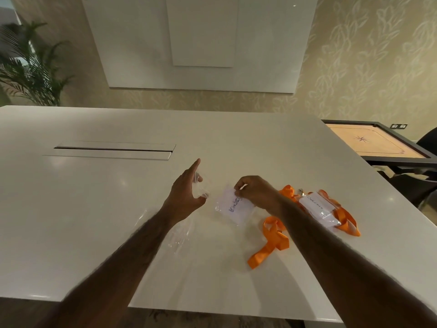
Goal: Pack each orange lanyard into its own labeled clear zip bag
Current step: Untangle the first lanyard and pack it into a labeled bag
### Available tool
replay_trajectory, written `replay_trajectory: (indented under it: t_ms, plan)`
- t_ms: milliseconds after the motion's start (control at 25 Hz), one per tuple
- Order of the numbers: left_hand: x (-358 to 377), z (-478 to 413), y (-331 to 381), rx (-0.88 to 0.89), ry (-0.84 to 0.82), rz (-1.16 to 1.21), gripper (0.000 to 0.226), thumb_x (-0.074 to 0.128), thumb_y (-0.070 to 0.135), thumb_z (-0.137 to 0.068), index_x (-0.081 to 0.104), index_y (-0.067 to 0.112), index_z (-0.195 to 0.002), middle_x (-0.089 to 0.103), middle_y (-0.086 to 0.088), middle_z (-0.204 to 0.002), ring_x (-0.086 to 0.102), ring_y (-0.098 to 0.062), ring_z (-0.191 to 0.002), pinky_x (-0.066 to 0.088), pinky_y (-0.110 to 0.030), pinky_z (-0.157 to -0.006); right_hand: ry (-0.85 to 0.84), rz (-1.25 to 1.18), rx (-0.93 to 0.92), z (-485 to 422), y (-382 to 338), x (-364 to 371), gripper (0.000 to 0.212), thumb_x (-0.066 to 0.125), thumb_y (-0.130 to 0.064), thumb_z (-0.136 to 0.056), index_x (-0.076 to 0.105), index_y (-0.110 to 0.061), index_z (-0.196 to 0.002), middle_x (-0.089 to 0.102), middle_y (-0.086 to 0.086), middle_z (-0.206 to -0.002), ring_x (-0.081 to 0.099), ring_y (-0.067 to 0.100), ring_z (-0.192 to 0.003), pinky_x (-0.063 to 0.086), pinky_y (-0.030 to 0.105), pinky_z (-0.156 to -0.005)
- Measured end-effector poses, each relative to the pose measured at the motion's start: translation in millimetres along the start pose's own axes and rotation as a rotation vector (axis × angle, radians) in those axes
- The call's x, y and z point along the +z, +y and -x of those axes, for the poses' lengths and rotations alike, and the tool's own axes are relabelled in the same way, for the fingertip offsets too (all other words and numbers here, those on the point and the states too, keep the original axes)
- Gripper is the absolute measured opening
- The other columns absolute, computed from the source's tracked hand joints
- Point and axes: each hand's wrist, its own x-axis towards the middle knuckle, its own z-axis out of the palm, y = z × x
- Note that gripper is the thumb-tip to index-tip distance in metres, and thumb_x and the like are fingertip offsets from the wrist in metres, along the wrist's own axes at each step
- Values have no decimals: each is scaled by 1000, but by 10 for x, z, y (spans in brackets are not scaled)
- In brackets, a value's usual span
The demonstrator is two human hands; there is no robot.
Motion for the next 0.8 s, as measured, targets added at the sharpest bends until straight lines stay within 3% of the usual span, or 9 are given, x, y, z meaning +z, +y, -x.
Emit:
replay_trajectory:
  t_ms: [120,240,480,720,800]
  plan:
    - [3,-1,-50,19,-7,-45,99,81,17,-78,23,13,-158,56,-1,-106,54,-19,-100,47,-39,-99,259,124,-140,-41,-153,-193,11,69,-12,-86,74,-19,-93,65,-5,-70,55,3,-57,39,18,-52]
    - [34,-5,-77,62,-20,-102,103,81,17,-76,20,11,-159,53,3,-105,52,-15,-98,46,-41,-100,370,166,-246,-45,-407,-334,10,69,-17,-84,67,-26,-83,64,-13,-67,56,-4,-57,38,17,-51]
    - [98,-63,-56,148,-83,-265,111,81,29,-77,10,10,-160,53,2,-107,51,-19,-98,42,-41,-104,263,378,-327,-52,-674,-212,8,62,-20,-87,64,-26,-82,67,-13,-72,64,9,-66,47,26,-55]
    - [112,-125,-9,171,-110,-345,111,77,31,-80,5,9,-160,48,5,-108,35,-6,-95,31,-39,-112,167,528,-344,-127,-712,-76,6,63,-18,-86,64,-22,-83,64,-11,-76,64,13,-74,50,28,-59]
    - [114,-149,11,183,-138,-380,113,78,30,-78,2,9,-160,47,5,-107,42,-11,-98,26,-42,-118,151,553,-327,-165,-739,-70,9,60,-11,-82,66,-17,-78,68,-7,-79,66,18,-76,56,35,-64]
